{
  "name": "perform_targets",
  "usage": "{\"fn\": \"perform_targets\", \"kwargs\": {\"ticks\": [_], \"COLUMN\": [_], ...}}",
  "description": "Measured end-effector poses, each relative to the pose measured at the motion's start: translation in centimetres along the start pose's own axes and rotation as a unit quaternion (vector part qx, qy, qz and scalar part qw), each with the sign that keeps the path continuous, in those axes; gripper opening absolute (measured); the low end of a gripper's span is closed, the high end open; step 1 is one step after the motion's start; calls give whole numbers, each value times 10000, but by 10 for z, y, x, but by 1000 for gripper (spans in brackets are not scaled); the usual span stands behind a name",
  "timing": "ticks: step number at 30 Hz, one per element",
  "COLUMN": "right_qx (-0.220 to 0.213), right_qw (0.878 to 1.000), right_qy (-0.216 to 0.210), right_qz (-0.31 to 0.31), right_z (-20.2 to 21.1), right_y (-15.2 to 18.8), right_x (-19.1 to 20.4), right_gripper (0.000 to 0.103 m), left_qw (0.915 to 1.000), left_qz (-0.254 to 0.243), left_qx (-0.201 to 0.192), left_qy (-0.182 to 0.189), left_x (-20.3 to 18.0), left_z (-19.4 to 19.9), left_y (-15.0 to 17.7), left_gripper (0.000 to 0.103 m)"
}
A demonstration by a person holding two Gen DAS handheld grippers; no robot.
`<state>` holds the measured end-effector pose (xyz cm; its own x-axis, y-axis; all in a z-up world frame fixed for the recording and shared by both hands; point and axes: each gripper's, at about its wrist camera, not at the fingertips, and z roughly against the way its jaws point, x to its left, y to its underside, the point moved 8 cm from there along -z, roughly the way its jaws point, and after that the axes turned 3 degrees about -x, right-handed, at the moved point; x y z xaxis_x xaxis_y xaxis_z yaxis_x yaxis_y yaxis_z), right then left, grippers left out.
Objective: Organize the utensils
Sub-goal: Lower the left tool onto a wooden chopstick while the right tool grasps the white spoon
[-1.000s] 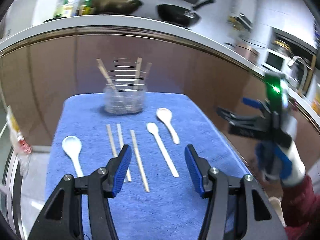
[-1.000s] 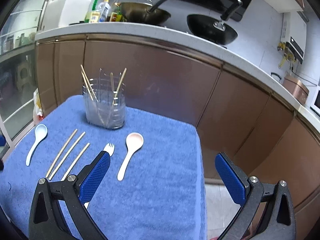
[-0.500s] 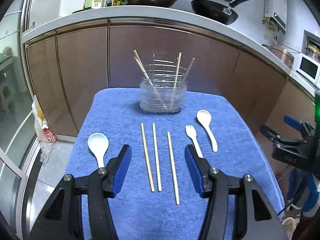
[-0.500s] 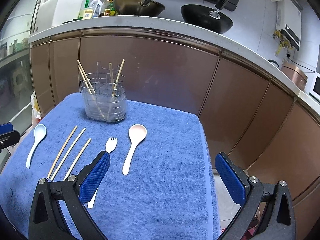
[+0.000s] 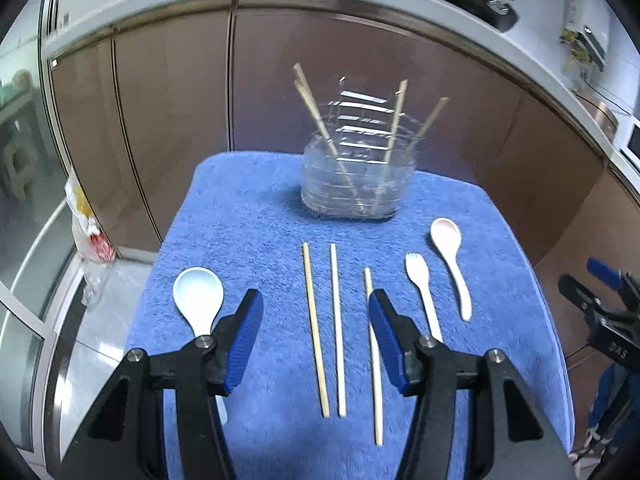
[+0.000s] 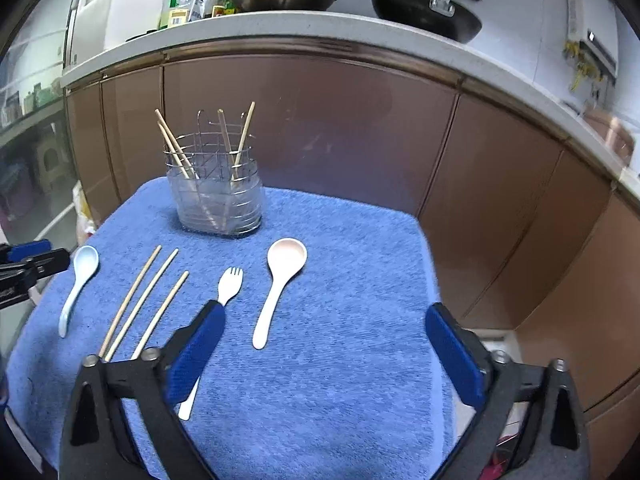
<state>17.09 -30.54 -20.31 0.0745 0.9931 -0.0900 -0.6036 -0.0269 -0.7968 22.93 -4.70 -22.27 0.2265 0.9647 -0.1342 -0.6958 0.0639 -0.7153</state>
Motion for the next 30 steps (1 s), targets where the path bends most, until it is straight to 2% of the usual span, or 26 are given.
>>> {"fn": "perform_targets", "kwargs": {"ticks": [3,5,7,9,15,21,26,30], "right_qx": [258,437,664,966,1483,1745,1980,2176], "right_qw": [9993,9978,9943,9876,9716,9643,9566,9489], "right_qy": [-226,-430,-710,-1048,-1678,-1829,-2010,-2210], "right_qz": [-164,-272,-446,-662,-767,-788,-726,-575], "right_z": [-19,-33,-49,-72,-121,-166,-194,-207], "right_y": [2,4,6,7,3,-10,-20,-22], "right_x": [-8,-11,-14,-16,3,14,18,28], "right_gripper": [77,71,56,50,45,45,45,41], "left_qw": [9996,9980,9958,9933,9857,9796,9756,9692], "left_qz": [22,125,200,245,266,145,-43,-135], "left_qx": [278,604,882,1123,1658,2005,2195,2456], "left_qy": [-23,99,99,130,118,89,70,87], "left_x": [4,5,8,10,15,15,10,8], "left_z": [-28,-51,-69,-85,-122,-145,-157,-170], "left_y": [-7,-8,-9,-10,-10,-10,-11,-6], "left_gripper": [52,52,44,41,29,19,16,16]}}
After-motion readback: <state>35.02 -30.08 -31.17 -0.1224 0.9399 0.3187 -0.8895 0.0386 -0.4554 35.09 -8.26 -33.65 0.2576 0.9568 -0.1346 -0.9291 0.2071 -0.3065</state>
